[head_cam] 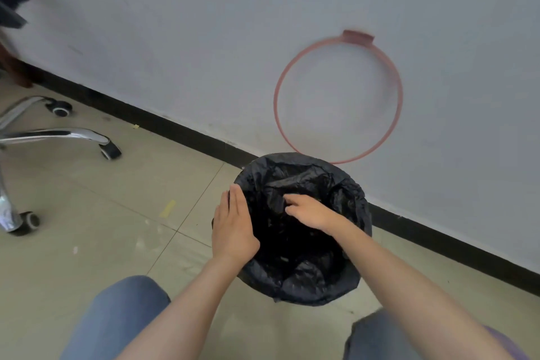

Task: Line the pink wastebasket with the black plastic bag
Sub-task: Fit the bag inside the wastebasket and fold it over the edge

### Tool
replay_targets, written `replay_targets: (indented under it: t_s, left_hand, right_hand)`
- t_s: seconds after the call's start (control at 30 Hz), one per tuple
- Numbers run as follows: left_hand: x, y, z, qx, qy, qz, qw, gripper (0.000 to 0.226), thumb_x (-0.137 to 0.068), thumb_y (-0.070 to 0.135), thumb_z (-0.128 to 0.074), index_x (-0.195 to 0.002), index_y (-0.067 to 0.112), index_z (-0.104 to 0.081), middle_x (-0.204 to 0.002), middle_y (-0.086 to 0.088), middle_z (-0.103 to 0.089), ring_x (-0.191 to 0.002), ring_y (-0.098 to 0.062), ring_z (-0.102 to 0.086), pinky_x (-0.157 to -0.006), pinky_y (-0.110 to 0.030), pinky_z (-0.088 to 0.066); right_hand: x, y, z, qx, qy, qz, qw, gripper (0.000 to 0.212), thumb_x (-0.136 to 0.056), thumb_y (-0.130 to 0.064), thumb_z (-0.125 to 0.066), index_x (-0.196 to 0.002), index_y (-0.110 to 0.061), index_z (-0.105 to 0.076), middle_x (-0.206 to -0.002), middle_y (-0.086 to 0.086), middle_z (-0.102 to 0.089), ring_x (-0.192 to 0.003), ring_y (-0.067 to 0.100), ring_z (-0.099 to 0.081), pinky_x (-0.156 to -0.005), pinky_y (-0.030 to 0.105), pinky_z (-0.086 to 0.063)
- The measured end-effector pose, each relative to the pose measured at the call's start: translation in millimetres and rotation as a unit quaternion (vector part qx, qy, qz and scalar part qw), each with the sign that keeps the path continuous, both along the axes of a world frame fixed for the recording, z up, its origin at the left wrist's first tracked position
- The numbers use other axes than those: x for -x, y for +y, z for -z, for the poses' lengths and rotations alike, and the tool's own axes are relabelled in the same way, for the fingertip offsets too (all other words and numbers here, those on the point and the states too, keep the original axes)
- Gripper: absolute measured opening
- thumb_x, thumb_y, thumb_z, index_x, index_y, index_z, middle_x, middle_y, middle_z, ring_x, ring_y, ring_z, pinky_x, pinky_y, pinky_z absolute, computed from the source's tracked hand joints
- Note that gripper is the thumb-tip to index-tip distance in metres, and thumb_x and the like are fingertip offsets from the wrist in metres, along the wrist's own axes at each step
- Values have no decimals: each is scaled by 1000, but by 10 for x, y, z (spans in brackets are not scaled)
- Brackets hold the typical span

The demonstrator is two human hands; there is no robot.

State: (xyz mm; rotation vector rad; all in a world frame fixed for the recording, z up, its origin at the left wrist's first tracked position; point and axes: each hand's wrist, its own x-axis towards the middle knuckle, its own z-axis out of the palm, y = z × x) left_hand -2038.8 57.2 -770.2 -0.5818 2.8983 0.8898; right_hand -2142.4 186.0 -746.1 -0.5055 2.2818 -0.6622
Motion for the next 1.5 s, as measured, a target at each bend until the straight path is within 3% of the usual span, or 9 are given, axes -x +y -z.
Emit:
replay_targets:
  t_s: [0.23, 0.37, 0.6, 0.7, 0.8, 0.93, 1.1, 1.3, 1.5]
  left_hand:
    - [26, 47, -11, 17, -19, -3, 1000, 92, -81, 5, -53, -141, 3, 17, -157, -11, 10, -145, -26, 10, -121, -40, -3]
    - [23, 66, -29, 25, -25, -3, 999, 91, -82, 8, -52, -141, 3, 17, -157, -11, 10, -145, -27, 10, -120, -40, -3]
    - [22, 62, -40, 34, -24, 1, 999, 90, -81, 5, -50, -141, 3, 16, -157, -11, 9, -145, -28, 9, -120, -40, -3]
    - [51, 59, -44, 44, -19, 0, 999, 90, -81, 7, -50, -141, 2, 17, -157, -11, 10, -145, -28, 9, -119, -39, -3]
    - [76, 49, -40, 44, -16, -3, 999, 91, -81, 6, -51, -141, 3, 17, -157, -11, 10, -145, -28, 10, -120, -39, -2]
    - [64, 53, -19, 41, -18, -6, 999, 91, -81, 5, -51, -141, 3, 17, -157, -10, 10, -145, -28, 10, -119, -39, -1]
    - [37, 56, -2, 47, -22, -6, 999, 91, -81, 6, -52, -141, 3, 17, -157, -11, 9, -145, -28, 9, -119, -40, -2]
    - [32, 72, -11, 50, -24, -6, 998, 91, -81, 6, -51, -141, 2, 17, -157, -11, 9, -145, -28, 8, -120, -40, -3]
    - [69, 78, -29, 63, -25, -10, 998, 93, -82, 11, -53, -141, 4, 17, -157, -10, 9, -145, -27, 8, -120, -40, -3]
  right_hand:
    - [-469, 522, 13, -344, -133, -279, 887, 65, -93, -58, -17, -139, -13, -30, -150, 9, -30, -136, 28, -27, -112, 39, -18]
    - [-320, 373, 68, -239, 28, -213, 947, 55, -95, -48, -30, -101, -2, -60, -117, 21, -60, -105, 33, -55, -84, 37, -40]
    - [-486, 53, 342, -176, -107, -325, 923, 34, -97, -18, -36, -126, -4, -48, -140, 14, -46, -123, 25, -44, -105, 33, -30]
    - [-180, 128, 301, -166, 79, -272, 945, 34, -93, -29, -43, -121, -12, -54, -132, 14, -54, -117, 26, -49, -102, 36, -37]
    - [226, 335, 317, -346, 315, -358, 808, 42, -94, -33, -39, -132, -16, -42, -148, 14, -33, -139, 32, -19, -115, 51, -14]
    - [383, 588, 400, -496, 261, -410, 719, 43, -97, -32, -32, -138, -17, -32, -155, 12, -11, -143, 29, -1, -116, 50, 5]
    - [292, 505, 58, -125, 420, -269, 858, 40, -84, -23, -30, -84, -2, -65, -90, 22, -67, -94, 39, -61, -78, 46, -50]
    - [930, 678, -733, 165, 331, 487, 791, 47, -84, -11, -51, -128, -3, -38, -132, 22, -40, -120, 36, -41, -100, 40, -36]
    - [1190, 763, -756, 329, 163, 522, 770, 47, -82, 2, -49, -128, -3, -38, -101, 7, -48, -79, 15, -47, -56, 16, -34]
